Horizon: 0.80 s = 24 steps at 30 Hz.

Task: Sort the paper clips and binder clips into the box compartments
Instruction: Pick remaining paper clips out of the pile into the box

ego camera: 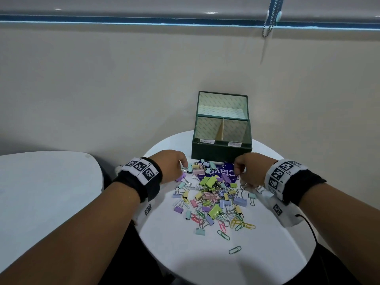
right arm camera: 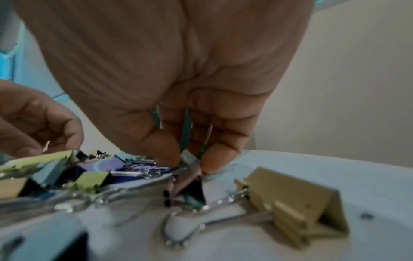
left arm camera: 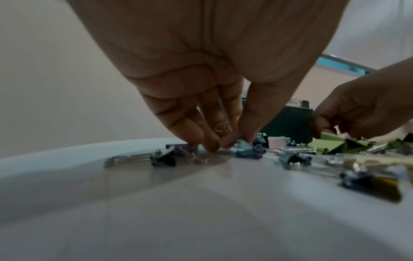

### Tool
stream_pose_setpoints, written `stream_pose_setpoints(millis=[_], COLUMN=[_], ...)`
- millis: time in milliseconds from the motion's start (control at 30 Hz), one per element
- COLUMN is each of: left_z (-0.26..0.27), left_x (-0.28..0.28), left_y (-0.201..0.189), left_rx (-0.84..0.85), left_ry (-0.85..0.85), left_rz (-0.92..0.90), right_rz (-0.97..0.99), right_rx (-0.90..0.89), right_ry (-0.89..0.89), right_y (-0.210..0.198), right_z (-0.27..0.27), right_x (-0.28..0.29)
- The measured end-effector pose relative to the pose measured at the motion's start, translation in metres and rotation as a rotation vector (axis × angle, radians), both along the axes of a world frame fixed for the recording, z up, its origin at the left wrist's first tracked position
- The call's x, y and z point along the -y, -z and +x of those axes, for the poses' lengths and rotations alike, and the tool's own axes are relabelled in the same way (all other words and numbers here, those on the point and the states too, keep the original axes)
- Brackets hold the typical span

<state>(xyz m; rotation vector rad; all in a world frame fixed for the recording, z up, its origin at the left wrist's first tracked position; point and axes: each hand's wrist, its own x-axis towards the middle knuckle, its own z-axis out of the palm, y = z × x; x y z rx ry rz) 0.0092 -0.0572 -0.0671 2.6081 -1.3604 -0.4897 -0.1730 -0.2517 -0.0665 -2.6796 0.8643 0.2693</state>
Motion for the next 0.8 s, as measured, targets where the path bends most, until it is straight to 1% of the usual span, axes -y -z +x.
stream_pose_setpoints(millis=[100, 200, 267, 333, 367, 467, 500, 533, 600, 667, 800], left_z=[-0.001, -0.003, -0.006, -0.009, -0.010, -0.010, -0.010, -0.011, -0.013, -0.014, -0.014], left_x=[-0.003, -0.004, -0.003, -0.002, -0.002, -0.001, -0.001, 0.000, 0.003, 0.004, 0.006], left_y=[-0.004, -0.008, -0.009, -0.008, -0.007, -0.004, -0.003, -0.003, -0.001, 0.000, 0.001], left_rx=[0.018, 0.044, 0.059, 0.059, 0.070, 0.092, 0.097, 0.111, 0.154, 0.176, 0.214], left_ry=[0.000, -0.001, 0.032, 0.091, 0.121, 0.166, 0.176, 0.186, 0.203, 0.194, 0.187], left_rz=[-0.038, -0.124, -0.181, -0.160, -0.134, -0.102, -0.105, -0.101, -0.061, -0.025, -0.041], right_rz=[-0.013, 0.015, 0.148, 0.319, 0.338, 0.177, 0.149, 0.160, 0.248, 0.383, 0.753], right_rx=[0.059, 0.152, 0.260, 0.351, 0.369, 0.308, 0.289, 0.291, 0.341, 0.430, 0.636], right_ry=[-0.004, -0.003, 0.053, 0.123, 0.126, 0.074, 0.058, 0.059, 0.093, 0.145, 0.276], right_y=[-0.003, -0.008, -0.011, -0.015, -0.016, -0.017, -0.017, -0.016, -0.014, -0.013, -0.017], right_z=[-0.002, -0.004, -0.006, -0.010, -0.011, -0.013, -0.013, -0.014, -0.014, -0.013, -0.014], right_x=[0.005, 0.010, 0.014, 0.014, 0.015, 0.015, 0.015, 0.015, 0.013, 0.012, 0.010])
